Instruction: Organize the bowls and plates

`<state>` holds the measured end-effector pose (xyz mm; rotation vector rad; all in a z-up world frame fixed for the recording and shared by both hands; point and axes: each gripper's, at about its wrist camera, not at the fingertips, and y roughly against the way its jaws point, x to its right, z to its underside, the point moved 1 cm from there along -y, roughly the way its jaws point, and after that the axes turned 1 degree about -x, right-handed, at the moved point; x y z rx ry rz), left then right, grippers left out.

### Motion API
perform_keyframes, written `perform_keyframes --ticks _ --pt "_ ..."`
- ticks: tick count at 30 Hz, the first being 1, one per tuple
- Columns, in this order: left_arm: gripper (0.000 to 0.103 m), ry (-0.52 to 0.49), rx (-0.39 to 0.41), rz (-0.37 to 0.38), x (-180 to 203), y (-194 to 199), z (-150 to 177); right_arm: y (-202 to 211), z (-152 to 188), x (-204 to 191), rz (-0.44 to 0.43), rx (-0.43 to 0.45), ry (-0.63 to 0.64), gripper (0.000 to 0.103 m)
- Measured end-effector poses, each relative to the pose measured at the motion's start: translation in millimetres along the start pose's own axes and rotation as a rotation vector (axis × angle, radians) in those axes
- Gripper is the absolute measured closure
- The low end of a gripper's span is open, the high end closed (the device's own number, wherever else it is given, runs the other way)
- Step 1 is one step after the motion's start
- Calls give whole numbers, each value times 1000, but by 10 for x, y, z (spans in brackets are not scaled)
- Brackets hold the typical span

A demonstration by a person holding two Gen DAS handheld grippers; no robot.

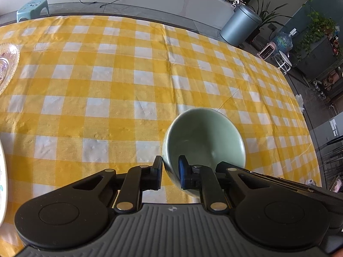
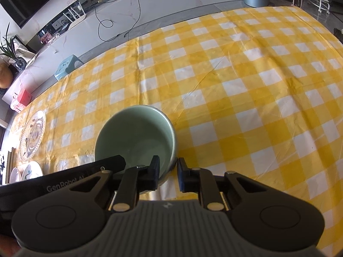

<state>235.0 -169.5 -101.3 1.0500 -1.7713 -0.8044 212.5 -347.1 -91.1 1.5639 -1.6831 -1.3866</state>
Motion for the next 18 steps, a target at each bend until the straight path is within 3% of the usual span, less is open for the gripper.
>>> perform_keyframes --ticks 18 --pt "87 22 51 16 -4 227 -7 174 -18 -14 -49 63 7 91"
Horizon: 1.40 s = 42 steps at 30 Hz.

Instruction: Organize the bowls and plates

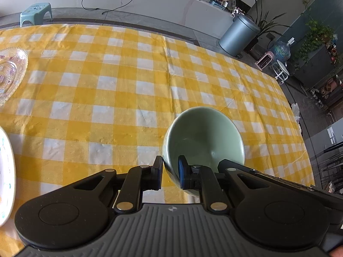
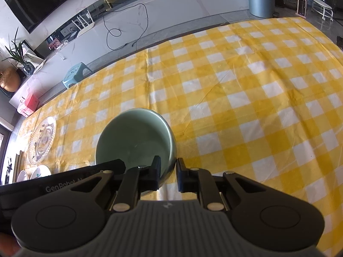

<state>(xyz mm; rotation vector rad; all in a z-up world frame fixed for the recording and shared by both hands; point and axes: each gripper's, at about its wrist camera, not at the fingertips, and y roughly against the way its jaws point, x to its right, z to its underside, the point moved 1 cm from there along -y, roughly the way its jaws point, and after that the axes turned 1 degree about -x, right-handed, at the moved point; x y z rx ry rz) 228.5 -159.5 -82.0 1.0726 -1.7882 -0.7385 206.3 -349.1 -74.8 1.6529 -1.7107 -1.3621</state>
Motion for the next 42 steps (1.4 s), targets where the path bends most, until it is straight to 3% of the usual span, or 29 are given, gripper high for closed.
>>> perform_keyframes --ticks 11,29,42 --pt "88 -2 22 -18 111 327 67 273 92 -11 -47 7 -35 91" --pt "92 19 129 -62 285 1399 591 1316 677 -321 -132 56 38 91" --pt "91 73 44 -46 231 1383 1065 1493 1082 -135 -134 -30 37 92"
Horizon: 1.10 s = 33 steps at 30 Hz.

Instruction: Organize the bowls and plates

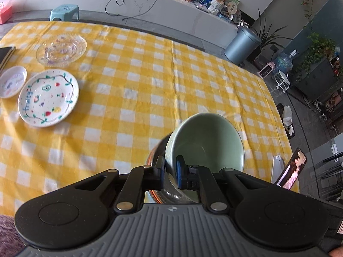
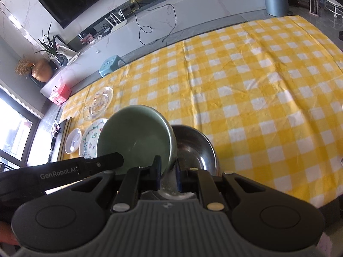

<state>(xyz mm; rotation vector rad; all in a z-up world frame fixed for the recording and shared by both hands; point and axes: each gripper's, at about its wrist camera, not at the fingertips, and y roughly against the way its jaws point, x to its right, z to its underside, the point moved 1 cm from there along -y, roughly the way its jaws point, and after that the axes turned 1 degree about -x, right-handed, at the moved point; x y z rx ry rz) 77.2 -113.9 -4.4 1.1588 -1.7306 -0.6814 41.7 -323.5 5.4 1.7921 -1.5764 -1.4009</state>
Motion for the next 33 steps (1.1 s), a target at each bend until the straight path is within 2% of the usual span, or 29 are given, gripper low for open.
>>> perform_keyframes --ticks 6,13,18,33 --pt "91 -5 -48 6 42 -95 128 -2 89 131 21 -28 -27 93" --pt "90 -16 -92 -37 79 -190 161 -101 127 99 81 -38 25 94" --pt "90 -28 -109 -69 107 -231 150 -173 132 118 90 -54 29 94" --pt "89 -101 -108 -131 180 -337 133 -283 119 95 127 -58 65 94"
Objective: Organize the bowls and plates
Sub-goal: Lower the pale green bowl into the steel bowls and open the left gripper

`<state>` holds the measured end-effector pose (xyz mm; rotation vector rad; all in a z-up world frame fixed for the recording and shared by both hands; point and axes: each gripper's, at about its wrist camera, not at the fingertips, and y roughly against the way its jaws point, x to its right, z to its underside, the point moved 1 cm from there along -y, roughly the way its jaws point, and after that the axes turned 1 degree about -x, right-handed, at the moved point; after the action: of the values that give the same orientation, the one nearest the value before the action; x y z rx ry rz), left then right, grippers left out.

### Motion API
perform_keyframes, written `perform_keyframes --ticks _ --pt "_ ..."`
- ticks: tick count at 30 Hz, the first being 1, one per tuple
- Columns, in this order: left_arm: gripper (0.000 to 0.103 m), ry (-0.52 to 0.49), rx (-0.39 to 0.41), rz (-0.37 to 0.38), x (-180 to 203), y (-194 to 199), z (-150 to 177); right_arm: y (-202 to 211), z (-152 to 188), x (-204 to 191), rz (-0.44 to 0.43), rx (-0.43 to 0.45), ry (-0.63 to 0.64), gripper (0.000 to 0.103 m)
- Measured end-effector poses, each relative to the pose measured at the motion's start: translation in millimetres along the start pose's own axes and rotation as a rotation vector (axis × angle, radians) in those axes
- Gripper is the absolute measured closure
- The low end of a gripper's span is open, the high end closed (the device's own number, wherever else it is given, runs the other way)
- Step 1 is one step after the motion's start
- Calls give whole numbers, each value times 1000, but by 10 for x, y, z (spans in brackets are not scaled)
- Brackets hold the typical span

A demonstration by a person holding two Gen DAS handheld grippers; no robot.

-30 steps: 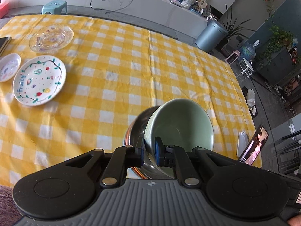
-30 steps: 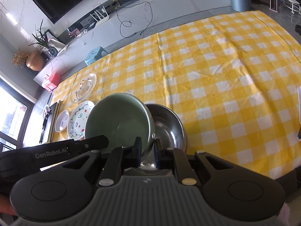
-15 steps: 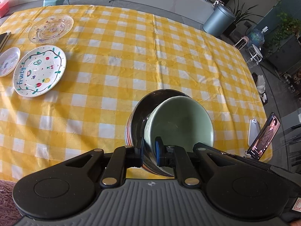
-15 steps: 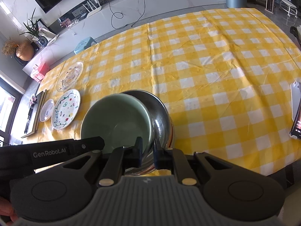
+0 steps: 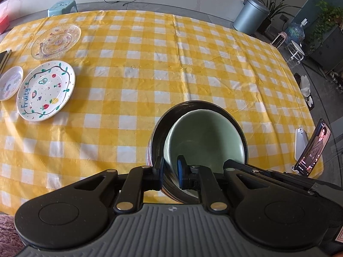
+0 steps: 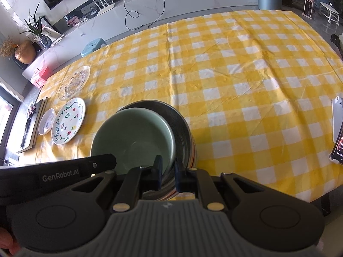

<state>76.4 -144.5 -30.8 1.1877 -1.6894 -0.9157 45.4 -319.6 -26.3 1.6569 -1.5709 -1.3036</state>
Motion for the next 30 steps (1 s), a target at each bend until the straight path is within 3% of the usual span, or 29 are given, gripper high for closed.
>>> perform_keyframes --ticks 8,12,19,26,30 --pt "86 -23 5 -13 31 -55 0 -12 -2 -10 13 9 19 91" --pt "71 -18 16 7 23 -31 -2 15 -9 -7 0 22 20 88" --pt "62 -29 67 14 24 115 -40 141 -35 -26 28 83 40 75" --pt "55 -54 119 38 45 280 -29 249 -47 -18 29 127 39 72" --pt "54 -77 165 24 32 408 -21 364 -56 -86 21 181 56 63"
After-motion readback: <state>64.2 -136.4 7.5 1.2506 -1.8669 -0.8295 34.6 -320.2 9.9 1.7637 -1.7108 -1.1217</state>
